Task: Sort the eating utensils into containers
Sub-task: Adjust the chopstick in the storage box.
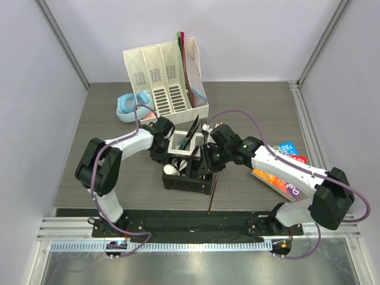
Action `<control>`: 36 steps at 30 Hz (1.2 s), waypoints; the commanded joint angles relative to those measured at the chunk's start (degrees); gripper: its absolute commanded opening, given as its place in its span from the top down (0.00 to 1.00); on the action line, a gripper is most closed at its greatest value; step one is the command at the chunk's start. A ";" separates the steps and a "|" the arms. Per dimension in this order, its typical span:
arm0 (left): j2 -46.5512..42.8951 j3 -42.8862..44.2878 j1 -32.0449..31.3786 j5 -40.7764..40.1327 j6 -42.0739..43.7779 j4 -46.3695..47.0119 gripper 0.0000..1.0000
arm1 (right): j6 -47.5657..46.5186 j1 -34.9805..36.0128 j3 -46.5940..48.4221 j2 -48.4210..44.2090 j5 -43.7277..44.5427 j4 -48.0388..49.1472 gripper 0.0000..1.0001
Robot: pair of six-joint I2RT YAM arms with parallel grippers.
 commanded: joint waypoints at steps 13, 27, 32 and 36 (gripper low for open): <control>1.65 1.33 0.34 -0.23 -0.02 2.63 0.78 | -3.78 -0.54 6.57 3.98 4.00 -0.41 0.70; 2.00 1.25 0.25 0.12 -0.02 3.51 0.78 | -4.57 -7.65 15.20 -1.03 7.68 -11.75 0.63; 2.08 0.98 0.25 0.21 -0.11 3.95 0.78 | -4.65 -13.54 17.21 -0.16 7.27 -14.37 0.54; 2.17 1.16 0.25 0.21 0.07 4.04 0.78 | -7.64 -14.07 20.90 4.05 8.22 -17.54 0.54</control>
